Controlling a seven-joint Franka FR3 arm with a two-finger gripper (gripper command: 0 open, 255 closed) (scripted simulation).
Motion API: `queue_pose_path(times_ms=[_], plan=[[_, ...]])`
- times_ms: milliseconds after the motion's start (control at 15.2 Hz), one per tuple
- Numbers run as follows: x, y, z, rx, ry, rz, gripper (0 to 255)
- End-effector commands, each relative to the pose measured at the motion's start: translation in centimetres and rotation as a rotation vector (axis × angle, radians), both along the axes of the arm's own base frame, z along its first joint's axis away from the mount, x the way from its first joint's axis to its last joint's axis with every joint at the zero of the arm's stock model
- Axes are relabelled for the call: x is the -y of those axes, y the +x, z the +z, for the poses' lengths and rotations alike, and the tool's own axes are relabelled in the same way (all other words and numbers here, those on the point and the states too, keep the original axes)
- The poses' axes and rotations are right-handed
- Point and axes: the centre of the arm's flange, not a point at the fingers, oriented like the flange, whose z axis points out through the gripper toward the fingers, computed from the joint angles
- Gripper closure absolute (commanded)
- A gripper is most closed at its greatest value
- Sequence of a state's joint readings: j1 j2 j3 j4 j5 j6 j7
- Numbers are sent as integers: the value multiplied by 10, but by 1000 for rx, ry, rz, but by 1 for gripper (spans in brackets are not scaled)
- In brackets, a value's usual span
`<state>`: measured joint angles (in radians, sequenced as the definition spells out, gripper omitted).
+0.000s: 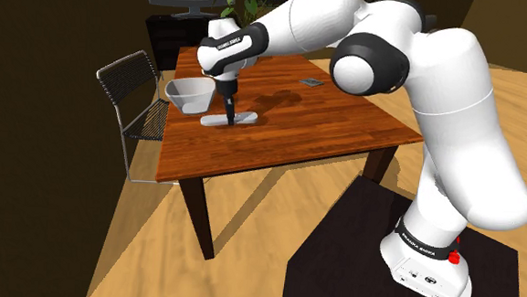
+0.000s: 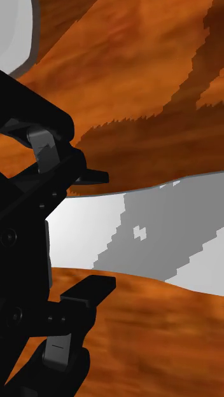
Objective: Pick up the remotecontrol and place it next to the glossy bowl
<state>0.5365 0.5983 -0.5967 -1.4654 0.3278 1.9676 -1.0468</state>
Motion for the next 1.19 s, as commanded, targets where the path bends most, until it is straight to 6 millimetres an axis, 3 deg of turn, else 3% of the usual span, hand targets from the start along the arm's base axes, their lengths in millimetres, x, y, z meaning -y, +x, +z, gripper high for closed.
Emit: queue_pose_path(times_ms=[0, 264, 726, 792, 1122], plan=[[-1, 0, -11, 1, 0, 0, 255], [-1, 0, -34, 1, 0, 0, 255], [-1, 0, -34, 1, 0, 0, 255], [-1, 0, -34, 1, 0, 0, 0], [-1, 0, -33, 1, 0, 0, 0]])
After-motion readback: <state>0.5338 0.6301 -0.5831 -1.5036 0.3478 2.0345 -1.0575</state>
